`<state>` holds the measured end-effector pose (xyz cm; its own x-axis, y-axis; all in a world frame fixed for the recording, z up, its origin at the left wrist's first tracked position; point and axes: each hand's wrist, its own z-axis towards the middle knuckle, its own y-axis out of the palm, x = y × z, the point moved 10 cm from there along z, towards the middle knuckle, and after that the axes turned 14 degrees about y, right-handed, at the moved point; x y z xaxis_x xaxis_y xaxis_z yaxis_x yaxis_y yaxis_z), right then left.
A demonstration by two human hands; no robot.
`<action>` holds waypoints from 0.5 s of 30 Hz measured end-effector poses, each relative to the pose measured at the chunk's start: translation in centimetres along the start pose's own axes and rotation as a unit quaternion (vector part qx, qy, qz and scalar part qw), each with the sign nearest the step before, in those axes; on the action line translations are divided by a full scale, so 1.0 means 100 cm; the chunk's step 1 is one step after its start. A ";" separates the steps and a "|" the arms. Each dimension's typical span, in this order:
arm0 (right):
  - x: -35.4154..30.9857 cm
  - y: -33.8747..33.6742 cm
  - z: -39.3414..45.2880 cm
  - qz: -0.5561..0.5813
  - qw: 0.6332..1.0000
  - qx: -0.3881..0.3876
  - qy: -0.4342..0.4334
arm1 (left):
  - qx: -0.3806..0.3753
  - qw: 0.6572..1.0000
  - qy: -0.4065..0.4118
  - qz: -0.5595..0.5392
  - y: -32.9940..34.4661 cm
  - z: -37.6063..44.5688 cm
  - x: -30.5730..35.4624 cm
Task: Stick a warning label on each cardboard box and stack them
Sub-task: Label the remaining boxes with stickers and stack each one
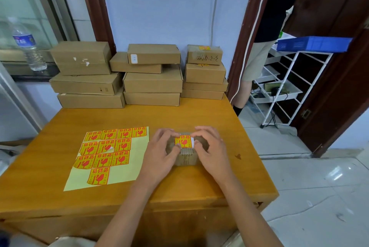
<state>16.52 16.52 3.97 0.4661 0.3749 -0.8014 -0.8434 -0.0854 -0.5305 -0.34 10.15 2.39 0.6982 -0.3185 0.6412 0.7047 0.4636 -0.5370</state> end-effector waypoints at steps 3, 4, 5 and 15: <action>0.003 0.001 0.002 0.005 1.000 -0.002 0.001 | -0.001 1.000 0.009 0.008 0.001 0.002 -0.001; 0.004 0.002 0.003 0.004 1.000 -0.001 0.002 | -0.002 1.000 0.012 0.011 0.001 0.003 -0.001; 0.004 0.002 0.003 0.004 1.000 -0.001 0.003 | -0.002 1.000 0.013 0.015 0.001 0.002 -0.001; 0.009 -0.002 0.007 0.023 1.000 0.012 0.017 | -0.131 0.984 0.037 0.113 0.009 0.006 0.014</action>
<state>16.96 17.58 3.54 0.4353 0.3401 -0.8336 -0.8701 -0.0787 -0.4865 1.23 10.62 3.13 0.8417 -0.2949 0.4523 0.5314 0.3039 -0.7907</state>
